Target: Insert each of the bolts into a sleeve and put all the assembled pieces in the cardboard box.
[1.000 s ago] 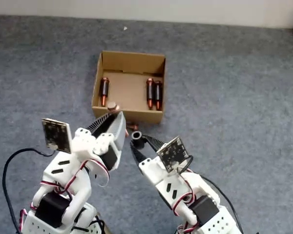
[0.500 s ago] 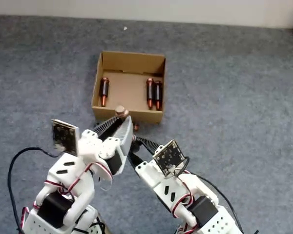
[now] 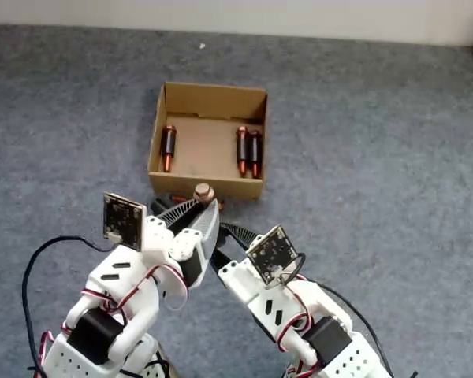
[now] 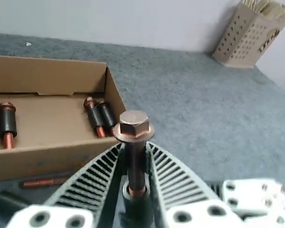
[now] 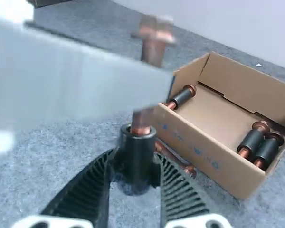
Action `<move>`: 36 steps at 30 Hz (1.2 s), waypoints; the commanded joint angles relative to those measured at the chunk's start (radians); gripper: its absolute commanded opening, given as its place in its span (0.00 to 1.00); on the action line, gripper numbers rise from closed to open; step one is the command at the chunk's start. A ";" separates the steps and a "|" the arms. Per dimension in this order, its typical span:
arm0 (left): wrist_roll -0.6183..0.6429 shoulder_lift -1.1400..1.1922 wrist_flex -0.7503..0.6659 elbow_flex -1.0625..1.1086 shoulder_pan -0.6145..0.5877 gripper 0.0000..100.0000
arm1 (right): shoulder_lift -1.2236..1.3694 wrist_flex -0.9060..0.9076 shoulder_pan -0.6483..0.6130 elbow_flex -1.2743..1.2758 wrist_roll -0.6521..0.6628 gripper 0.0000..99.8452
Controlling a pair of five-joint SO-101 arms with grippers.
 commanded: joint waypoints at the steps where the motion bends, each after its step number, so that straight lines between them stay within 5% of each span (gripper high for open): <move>1: -0.066 -0.001 0.130 -0.081 -0.013 0.14 | -0.024 -0.028 0.051 0.071 0.005 0.00; 9: -0.066 -0.001 0.275 -0.196 -0.035 0.19 | -0.024 -0.024 0.081 0.073 0.003 0.00; 19: -0.068 -0.001 0.284 -0.081 -0.433 0.10 | -0.022 0.101 0.217 0.054 -0.110 0.00; 25: -0.068 -0.001 0.282 0.082 -0.545 0.00 | 0.002 0.099 0.214 -0.101 -0.117 0.00; 36: -0.066 -0.001 0.178 0.239 -0.559 0.01 | 0.765 -0.199 0.217 -0.564 -0.117 0.00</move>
